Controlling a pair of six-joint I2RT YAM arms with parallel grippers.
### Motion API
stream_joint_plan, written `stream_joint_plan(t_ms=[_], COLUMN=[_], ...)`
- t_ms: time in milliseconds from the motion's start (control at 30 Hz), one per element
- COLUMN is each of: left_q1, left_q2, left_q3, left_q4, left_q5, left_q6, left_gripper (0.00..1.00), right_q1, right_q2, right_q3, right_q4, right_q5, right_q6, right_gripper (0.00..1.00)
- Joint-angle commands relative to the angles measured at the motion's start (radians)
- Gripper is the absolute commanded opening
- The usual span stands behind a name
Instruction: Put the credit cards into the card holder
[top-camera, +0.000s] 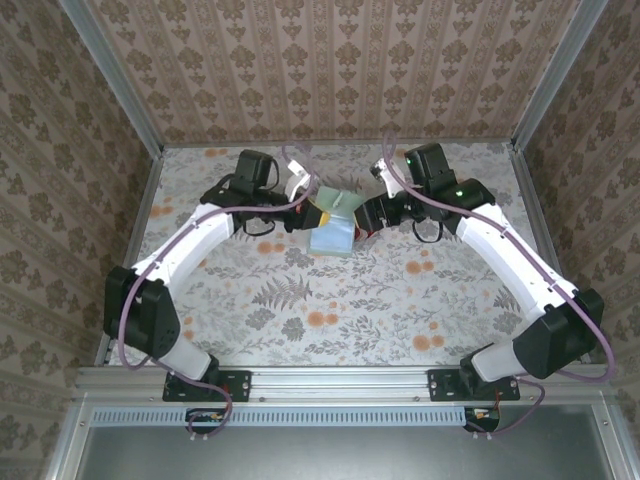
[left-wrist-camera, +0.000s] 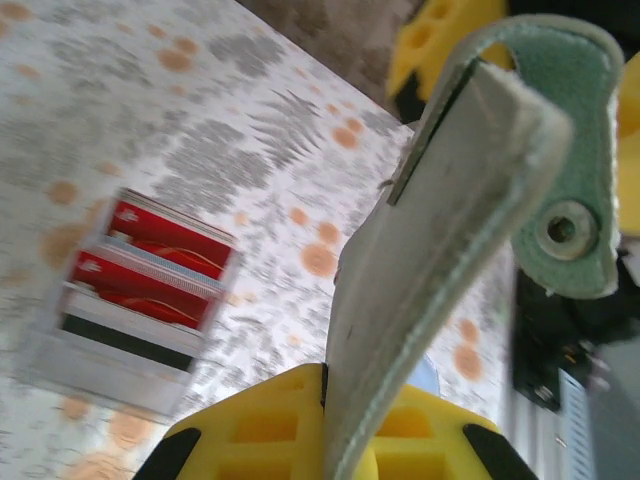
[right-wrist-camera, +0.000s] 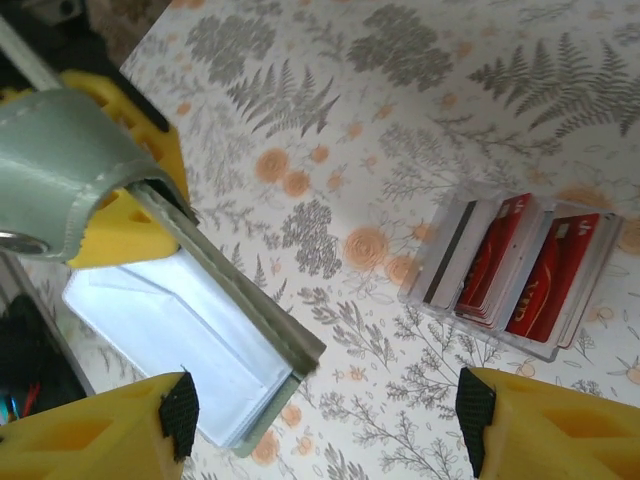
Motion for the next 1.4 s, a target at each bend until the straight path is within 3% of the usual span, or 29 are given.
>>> stream_joint_plan(t_ms=[0, 167, 300, 367, 433, 467, 500, 567, 700, 767, 867, 1000, 1367], left_q1=[0.002, 0.001, 0.001, 0.002, 0.003, 0.006, 0.012, 0.044, 0.186, 0.237, 0.253, 0.245, 0.196], left_q2=[0.043, 0.047, 0.045, 0.043, 0.04, 0.039, 0.034, -0.003, -0.148, -0.206, -0.267, -0.257, -0.204], left_q3=[0.051, 0.058, 0.077, 0.079, 0.075, 0.07, 0.061, -0.011, -0.272, -0.375, -0.458, -0.533, -0.581], left_q4=[-0.241, -0.251, -0.282, -0.284, -0.286, -0.281, -0.256, -0.091, 0.409, 0.572, 0.659, 0.82, 0.991], left_q5=[0.084, 0.113, 0.104, 0.115, 0.105, 0.095, 0.077, -0.004, -0.086, -0.093, -0.153, -0.1, -0.078], left_q6=[0.132, 0.138, 0.156, 0.159, 0.161, 0.157, 0.14, 0.002, -0.384, -0.519, -0.639, -0.828, -1.0], left_gripper=[0.05, 0.05, 0.05, 0.05, 0.07, 0.15, 0.33, 0.47, 0.59, 0.61, 0.63, 0.59, 0.56], right_q1=[0.012, 0.032, 0.063, 0.072, 0.072, 0.072, 0.067, 0.038, -0.004, 0.009, 0.046, 0.055, 0.044], right_q2=[-0.004, 0.063, 0.137, 0.151, 0.15, 0.145, 0.138, 0.125, 0.086, 0.052, -0.024, -0.071, -0.024], right_q3=[-0.008, 0.052, 0.103, 0.108, 0.101, 0.093, 0.081, 0.027, -0.17, -0.282, -0.474, -0.599, -0.565], right_q4=[-0.004, -0.062, -0.117, -0.118, -0.1, -0.082, -0.053, 0.051, 0.397, 0.561, 0.855, 1.109, 1.337], right_q5=[-0.106, -0.181, -0.188, -0.188, -0.189, -0.179, -0.162, -0.159, -0.148, -0.096, 0.013, 0.059, -0.059], right_q6=[-0.131, -0.157, -0.17, -0.167, -0.147, -0.129, -0.094, 0.008, 0.324, 0.482, 0.683, 0.806, 0.962], right_gripper=[0.71, 0.7, 0.63, 0.54, 0.32, 0.2, 0.12, 0.01, 0.0, 0.0, 0.0, 0.0, 0.0])
